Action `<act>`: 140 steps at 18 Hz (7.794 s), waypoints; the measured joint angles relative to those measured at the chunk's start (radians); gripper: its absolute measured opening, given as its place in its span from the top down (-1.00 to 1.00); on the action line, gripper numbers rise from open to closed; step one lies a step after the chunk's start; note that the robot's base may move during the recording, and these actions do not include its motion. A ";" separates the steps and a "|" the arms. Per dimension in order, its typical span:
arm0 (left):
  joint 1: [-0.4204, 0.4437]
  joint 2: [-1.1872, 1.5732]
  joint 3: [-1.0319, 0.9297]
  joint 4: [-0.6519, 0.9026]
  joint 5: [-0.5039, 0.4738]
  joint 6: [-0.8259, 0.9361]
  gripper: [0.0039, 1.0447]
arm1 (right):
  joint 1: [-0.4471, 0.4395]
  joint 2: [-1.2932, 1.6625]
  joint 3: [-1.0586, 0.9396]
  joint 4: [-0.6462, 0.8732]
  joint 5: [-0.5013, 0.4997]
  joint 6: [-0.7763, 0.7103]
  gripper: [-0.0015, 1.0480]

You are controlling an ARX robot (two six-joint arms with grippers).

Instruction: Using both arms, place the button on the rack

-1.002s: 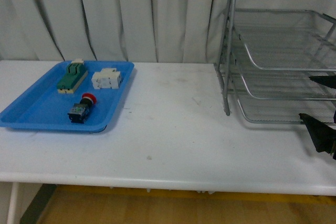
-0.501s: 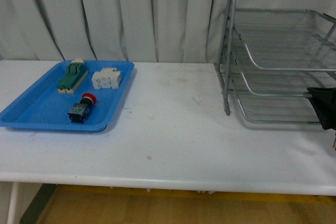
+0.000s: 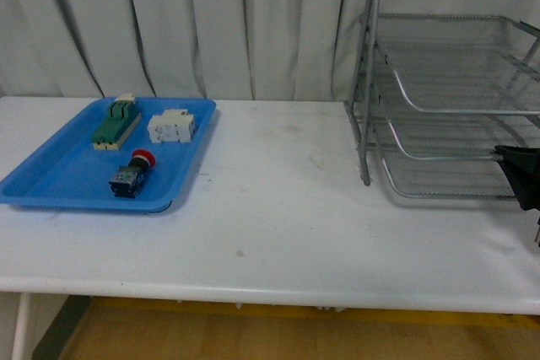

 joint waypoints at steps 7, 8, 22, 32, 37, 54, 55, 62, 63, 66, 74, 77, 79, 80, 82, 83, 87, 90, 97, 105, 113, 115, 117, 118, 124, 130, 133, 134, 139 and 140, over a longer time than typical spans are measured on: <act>0.000 0.000 0.000 0.000 0.000 0.000 -0.88 | -0.013 -0.096 -0.201 0.014 -0.019 -0.006 0.93; 0.000 0.000 0.000 0.000 0.000 0.000 -0.88 | -0.014 -0.109 -0.239 0.018 -0.019 -0.007 0.93; 0.000 0.000 0.000 0.000 0.000 0.000 -0.88 | -0.048 -0.166 -0.440 0.009 -0.052 -0.095 -0.19; 0.000 0.000 0.000 0.000 0.000 0.000 -0.88 | -0.079 -0.247 -0.518 -0.002 -0.101 -0.121 -0.87; 0.000 0.000 0.000 0.000 0.000 0.000 -0.88 | -0.079 -0.324 -0.525 -0.002 -0.107 -0.119 -0.87; 0.000 0.000 0.000 0.000 0.000 0.000 -0.88 | 0.038 -1.889 -0.935 -0.812 0.299 -1.432 0.97; 0.000 0.000 0.000 0.000 0.000 0.000 -0.88 | 0.088 -1.943 -0.935 -0.863 0.376 -1.437 0.97; 0.000 0.000 0.000 0.000 0.000 0.000 -0.88 | 0.158 -2.107 -0.935 -1.019 0.424 -1.443 0.97; 0.000 0.000 0.000 0.000 0.000 0.000 -0.88 | 0.158 -2.116 -0.935 -1.027 0.424 -1.443 0.97; 0.000 0.000 0.000 0.000 0.000 0.000 -0.88 | 0.158 -2.132 -0.935 -1.044 0.424 -1.443 0.97; 0.000 0.000 0.000 0.000 -0.001 0.000 -0.88 | 0.158 -2.371 -0.935 -1.300 0.425 -1.444 0.97; 0.000 0.000 0.000 0.000 0.000 0.000 -0.88 | 0.158 -2.372 -0.935 -1.293 0.425 -1.444 0.68; 0.000 0.000 0.000 0.000 0.000 0.000 -0.88 | 0.158 -2.372 -0.935 -1.293 0.425 -1.444 0.19; 0.000 0.000 0.000 0.000 0.000 0.000 -0.88 | 0.158 -2.372 -0.935 -1.293 0.425 -1.444 -0.05; 0.000 0.000 0.000 0.000 0.000 0.000 -0.88 | 0.158 -2.372 -0.935 -1.293 0.425 -1.444 -0.54; 0.039 0.047 0.031 -0.081 0.105 -0.037 -0.88 | 0.158 -2.372 -0.935 -1.294 0.425 -1.444 -0.86; -0.015 0.969 0.267 0.540 0.242 -0.112 -0.88 | 0.158 -2.372 -0.935 -1.292 0.425 -1.444 -0.87; -0.056 1.579 0.618 0.563 0.185 -0.016 -0.88 | 0.158 -2.372 -0.935 -1.293 0.425 -1.444 -0.87; -0.048 1.999 1.022 0.364 0.122 0.134 -0.88 | 0.158 -2.372 -0.935 -1.293 0.425 -1.444 -0.87; 0.053 2.248 1.361 0.110 0.134 0.175 -0.88 | 0.158 -2.372 -0.935 -1.292 0.425 -1.444 -0.87; 0.047 2.342 1.407 0.078 0.118 0.177 -0.88 | 0.158 -2.372 -0.935 -1.293 0.425 -1.444 -0.87; 0.044 2.354 1.412 0.076 0.117 0.184 -0.88 | 0.158 -2.372 -0.935 -1.293 0.425 -1.444 -0.87; 0.044 2.356 1.420 0.073 0.104 0.196 -0.54 | 0.158 -2.372 -0.935 -1.293 0.425 -1.444 -0.87; 0.044 2.357 1.420 0.074 0.105 0.196 -0.37 | 0.158 -2.372 -0.935 -1.293 0.425 -1.444 -0.87; 0.035 2.351 1.413 0.082 0.107 0.193 0.30 | 0.158 -2.372 -0.935 -1.293 0.425 -1.444 -0.87; 0.035 2.190 1.242 0.207 0.161 0.161 0.30 | 0.158 -2.372 -0.935 -1.293 0.425 -1.444 -0.87; 0.079 1.901 1.008 0.352 0.245 0.132 0.30 | 0.158 -2.372 -0.935 -1.293 0.425 -1.444 -0.87; 0.088 1.870 0.975 0.370 0.254 0.130 0.30 | 0.158 -2.372 -0.935 -1.293 0.425 -1.444 -0.87; 0.180 1.415 0.478 0.417 0.370 0.131 0.30 | 0.158 -2.372 -0.935 -1.293 0.425 -1.444 -0.87; 0.196 1.372 0.438 0.426 0.379 0.140 0.30 | 0.158 -2.372 -0.935 -1.293 0.425 -1.444 -0.87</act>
